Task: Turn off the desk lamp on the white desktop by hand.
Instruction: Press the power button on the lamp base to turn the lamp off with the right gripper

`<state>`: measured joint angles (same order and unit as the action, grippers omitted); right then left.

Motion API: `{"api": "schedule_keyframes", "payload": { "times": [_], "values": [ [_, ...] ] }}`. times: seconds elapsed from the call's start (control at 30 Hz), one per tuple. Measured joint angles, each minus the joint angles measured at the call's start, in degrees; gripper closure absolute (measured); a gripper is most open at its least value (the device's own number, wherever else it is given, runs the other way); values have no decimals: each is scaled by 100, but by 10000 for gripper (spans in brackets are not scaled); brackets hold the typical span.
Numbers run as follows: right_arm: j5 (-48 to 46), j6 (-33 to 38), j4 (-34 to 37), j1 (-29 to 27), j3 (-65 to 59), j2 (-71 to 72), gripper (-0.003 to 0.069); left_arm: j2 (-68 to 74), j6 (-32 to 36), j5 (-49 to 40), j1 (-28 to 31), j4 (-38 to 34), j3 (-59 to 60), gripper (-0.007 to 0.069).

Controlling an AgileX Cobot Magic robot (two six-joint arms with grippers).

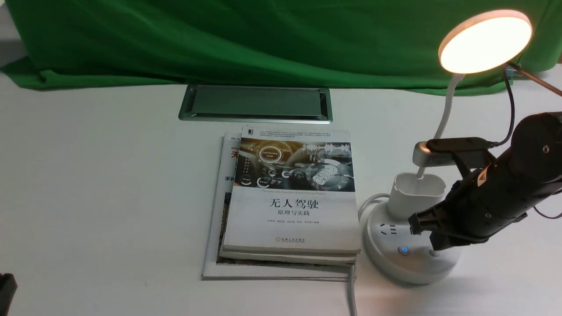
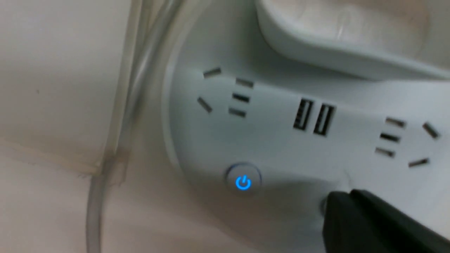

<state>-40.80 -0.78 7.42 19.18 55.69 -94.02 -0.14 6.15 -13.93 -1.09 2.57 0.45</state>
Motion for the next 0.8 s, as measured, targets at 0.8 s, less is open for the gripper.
{"api": "schedule_keyframes", "payload": {
  "times": [0.8],
  "values": [
    [-99,147,16,-5,51,188,610,0,4,0,0,0,0,605]
  ]
}}
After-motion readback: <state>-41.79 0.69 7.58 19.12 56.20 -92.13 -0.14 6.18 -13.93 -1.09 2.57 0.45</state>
